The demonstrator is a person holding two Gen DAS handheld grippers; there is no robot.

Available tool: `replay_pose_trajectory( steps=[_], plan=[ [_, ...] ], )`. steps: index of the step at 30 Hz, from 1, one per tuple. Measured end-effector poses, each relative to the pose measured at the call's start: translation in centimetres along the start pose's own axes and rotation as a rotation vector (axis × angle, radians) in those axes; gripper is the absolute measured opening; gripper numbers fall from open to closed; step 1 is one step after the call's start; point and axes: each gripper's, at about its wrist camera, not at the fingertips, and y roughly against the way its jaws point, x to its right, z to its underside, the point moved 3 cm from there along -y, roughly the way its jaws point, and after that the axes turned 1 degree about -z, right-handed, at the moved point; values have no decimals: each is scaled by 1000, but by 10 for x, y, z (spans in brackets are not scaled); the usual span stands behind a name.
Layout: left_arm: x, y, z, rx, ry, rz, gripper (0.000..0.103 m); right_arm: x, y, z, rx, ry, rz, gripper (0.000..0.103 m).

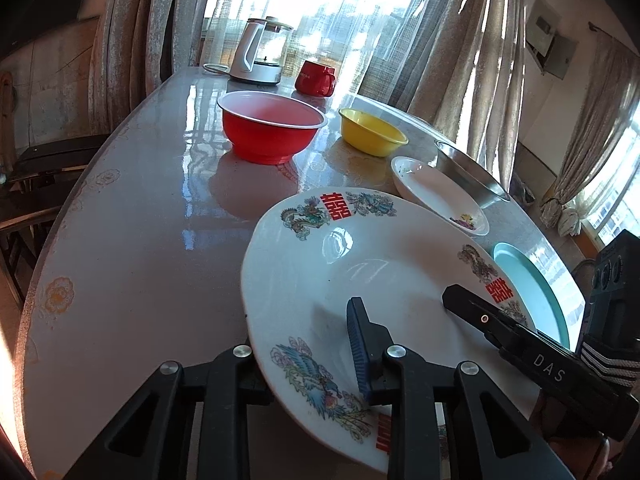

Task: Organize plates and bowls
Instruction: 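Lift the white double-happiness plate with the right tool and carry it over the turquoise plate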

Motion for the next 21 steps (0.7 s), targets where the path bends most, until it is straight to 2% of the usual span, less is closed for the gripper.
replay_pose_trajectory(
  steps=[5,15,21],
  plan=[
    [2,4,1,17,-2,42,28,-2,3,0,28,13,-14,23],
    [6,4,2,20,-23,23,30,-4,3,0,33,30,-8,23],
    [16,8,4,36,-68,23,30,0,16,4,68,0,-8,23]
  ],
)
